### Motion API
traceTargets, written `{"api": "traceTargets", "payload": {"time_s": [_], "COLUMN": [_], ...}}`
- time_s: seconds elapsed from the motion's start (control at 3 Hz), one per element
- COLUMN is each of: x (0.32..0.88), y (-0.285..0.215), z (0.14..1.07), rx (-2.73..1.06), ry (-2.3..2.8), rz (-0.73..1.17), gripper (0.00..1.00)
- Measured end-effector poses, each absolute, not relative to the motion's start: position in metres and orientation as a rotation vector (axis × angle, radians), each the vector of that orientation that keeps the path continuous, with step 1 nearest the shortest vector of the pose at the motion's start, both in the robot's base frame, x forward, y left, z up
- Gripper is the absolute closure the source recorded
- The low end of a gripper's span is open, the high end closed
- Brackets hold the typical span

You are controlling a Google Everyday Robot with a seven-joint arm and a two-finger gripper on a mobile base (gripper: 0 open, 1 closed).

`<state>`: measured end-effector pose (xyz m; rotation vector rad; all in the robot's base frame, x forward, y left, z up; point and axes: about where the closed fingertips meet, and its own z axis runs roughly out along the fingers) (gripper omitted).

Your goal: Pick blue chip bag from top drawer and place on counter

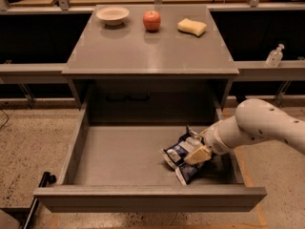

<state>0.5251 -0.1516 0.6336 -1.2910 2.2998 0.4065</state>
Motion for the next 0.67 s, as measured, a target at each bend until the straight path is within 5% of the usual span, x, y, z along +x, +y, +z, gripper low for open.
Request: {"api": "traceTargets", "payload": {"time_s": [0.67], "x": [0.5201], "y": [-0.1503], "z": [0.6591], "rx": [-1.254], "ry": [2.239], "rz": [0.389], "gripper": [0.87]}}
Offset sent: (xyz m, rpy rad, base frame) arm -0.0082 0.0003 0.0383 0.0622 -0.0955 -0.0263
